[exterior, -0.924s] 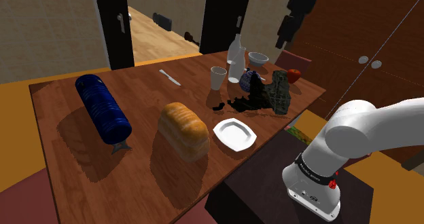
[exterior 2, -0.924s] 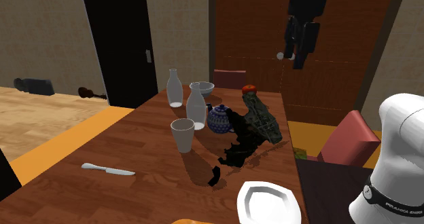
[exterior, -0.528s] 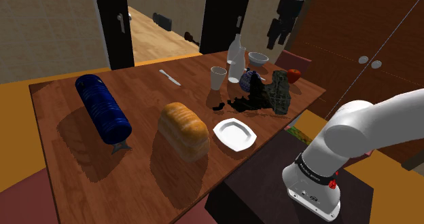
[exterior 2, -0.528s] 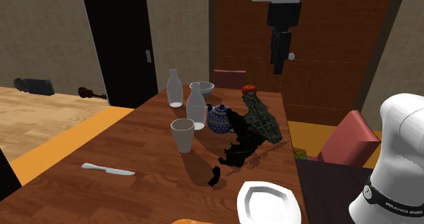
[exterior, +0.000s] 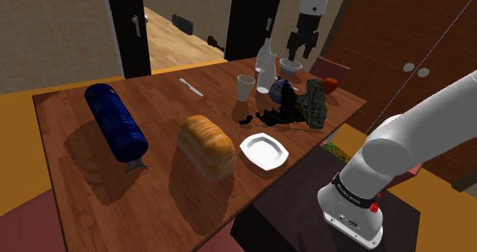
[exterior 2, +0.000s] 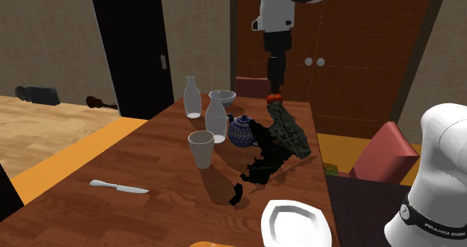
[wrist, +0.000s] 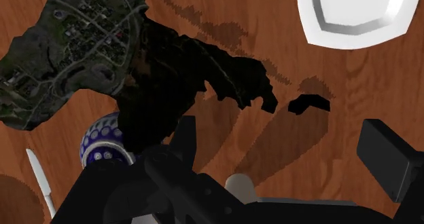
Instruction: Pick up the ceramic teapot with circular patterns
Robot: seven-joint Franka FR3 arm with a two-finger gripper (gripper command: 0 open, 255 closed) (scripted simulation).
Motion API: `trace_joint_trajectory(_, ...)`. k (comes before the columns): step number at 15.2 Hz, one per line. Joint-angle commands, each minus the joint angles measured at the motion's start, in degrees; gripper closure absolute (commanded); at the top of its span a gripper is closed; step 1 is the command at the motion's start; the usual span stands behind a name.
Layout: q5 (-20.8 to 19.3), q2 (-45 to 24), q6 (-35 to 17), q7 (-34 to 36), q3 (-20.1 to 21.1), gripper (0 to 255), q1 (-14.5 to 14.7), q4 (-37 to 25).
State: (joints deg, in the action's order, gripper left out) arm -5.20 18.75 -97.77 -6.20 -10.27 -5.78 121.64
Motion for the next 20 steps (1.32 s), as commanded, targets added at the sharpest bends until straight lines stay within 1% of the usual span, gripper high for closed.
trace_joint_trajectory(1,0.88,-4.62,-0.99,0.56,-1.2,0,-0.66,-2.11)
trace_joint_trajectory(6,3.72,-15.81,-2.06,0.77,-4.31,0,-2.73,-8.39)
trace_joint_trajectory(11,7.46,-27.09,-1.91,0.67,-6.8,0,-5.46,-15.61)
trace_joint_trajectory(15,10.76,-36.14,-0.92,0.68,-8.2,0,-8.27,-22.08)
trace_joint_trajectory(20,14.79,-47.41,1.33,1.25,-9.18,0,-12.57,-31.08)
